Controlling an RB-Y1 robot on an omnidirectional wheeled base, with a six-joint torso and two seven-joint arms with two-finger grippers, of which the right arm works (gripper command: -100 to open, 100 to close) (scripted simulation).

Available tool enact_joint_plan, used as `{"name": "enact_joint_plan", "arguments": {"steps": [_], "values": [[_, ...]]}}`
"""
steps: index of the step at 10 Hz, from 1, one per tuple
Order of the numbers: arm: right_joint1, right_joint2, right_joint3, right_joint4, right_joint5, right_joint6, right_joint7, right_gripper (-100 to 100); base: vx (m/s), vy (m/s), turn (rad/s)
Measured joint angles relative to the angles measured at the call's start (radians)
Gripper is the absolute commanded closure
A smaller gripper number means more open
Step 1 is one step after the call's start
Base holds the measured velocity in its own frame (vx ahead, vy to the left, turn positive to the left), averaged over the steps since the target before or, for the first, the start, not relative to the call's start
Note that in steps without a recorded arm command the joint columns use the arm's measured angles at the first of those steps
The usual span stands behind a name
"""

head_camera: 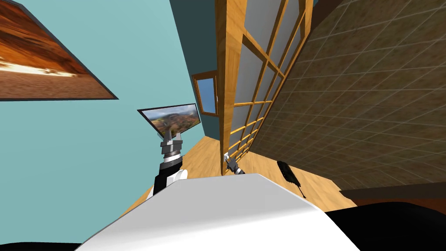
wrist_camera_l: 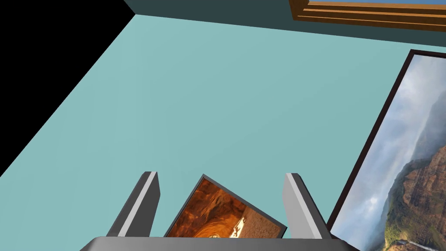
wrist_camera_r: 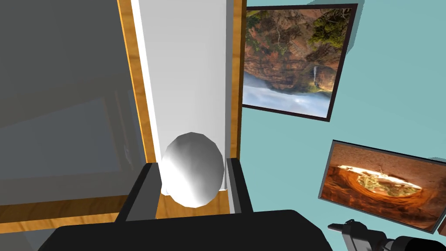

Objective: Push the door open

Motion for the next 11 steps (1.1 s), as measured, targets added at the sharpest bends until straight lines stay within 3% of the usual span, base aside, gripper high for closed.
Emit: {"name": "enact_joint_plan", "arguments": {"steps": [4,11], "values": [[0.004,-0.003,0.000,0.003,0.001,0.001,0.000,100,-0.009,-0.004,0.033],[0.022,-0.023,-0.010,-0.001,-0.074,0.007,-0.136,100,-0.002,0.002,0.116]]}}
